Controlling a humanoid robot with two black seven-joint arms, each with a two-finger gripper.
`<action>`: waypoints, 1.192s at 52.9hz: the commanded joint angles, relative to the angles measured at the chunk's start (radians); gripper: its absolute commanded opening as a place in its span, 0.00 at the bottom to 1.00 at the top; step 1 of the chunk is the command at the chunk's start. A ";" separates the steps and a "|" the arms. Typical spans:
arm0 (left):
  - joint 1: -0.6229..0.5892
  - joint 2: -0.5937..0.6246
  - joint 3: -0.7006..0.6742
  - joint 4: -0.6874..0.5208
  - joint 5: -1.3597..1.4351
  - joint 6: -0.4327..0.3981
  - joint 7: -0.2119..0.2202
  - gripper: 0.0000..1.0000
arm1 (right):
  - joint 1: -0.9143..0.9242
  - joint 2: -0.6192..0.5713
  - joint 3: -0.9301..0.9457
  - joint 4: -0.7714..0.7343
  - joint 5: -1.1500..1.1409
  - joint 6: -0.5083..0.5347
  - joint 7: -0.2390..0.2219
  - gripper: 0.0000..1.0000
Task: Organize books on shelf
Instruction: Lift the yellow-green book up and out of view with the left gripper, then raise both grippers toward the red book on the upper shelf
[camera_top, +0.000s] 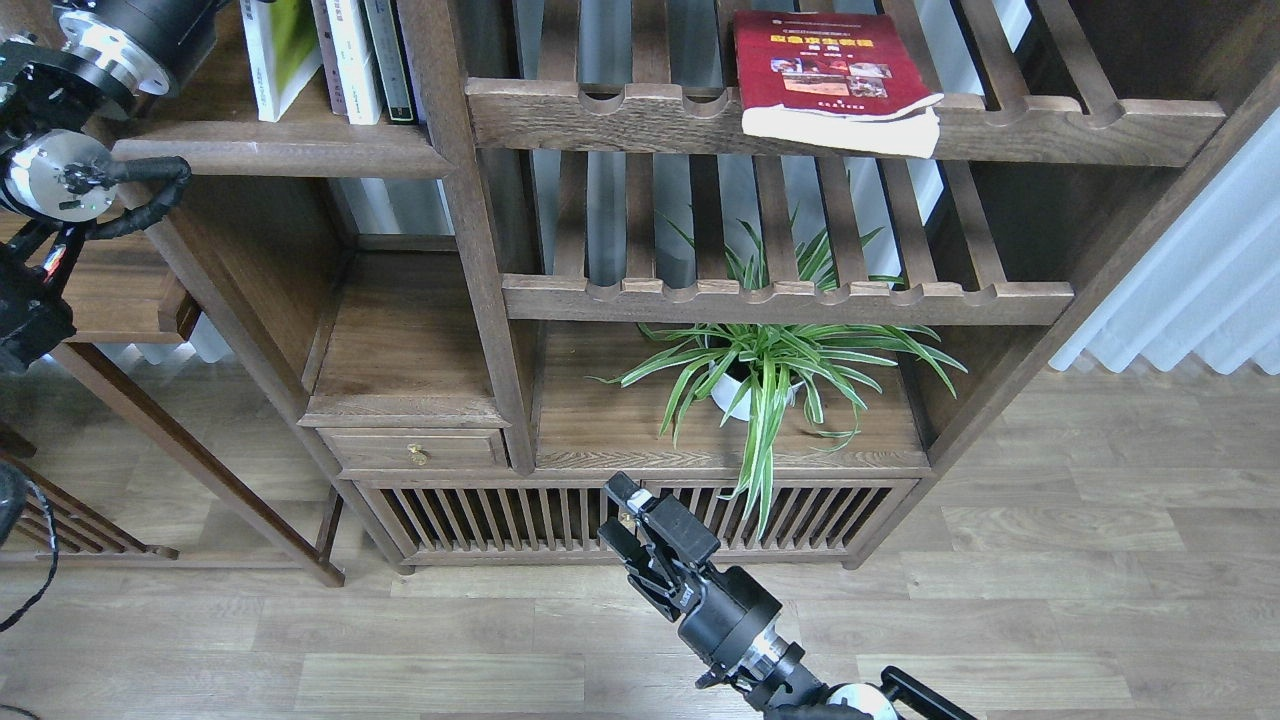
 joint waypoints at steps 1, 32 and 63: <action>-0.021 -0.004 -0.015 -0.001 0.000 0.001 0.000 0.56 | 0.000 0.000 0.002 0.000 0.000 0.000 -0.001 0.94; -0.134 -0.012 -0.128 -0.039 -0.015 0.000 0.006 0.63 | -0.002 0.000 0.012 0.003 0.002 0.000 0.001 0.94; 0.146 0.045 -0.339 -0.508 -0.288 -0.095 -0.013 0.98 | -0.011 0.000 0.138 0.216 0.023 0.000 0.027 0.93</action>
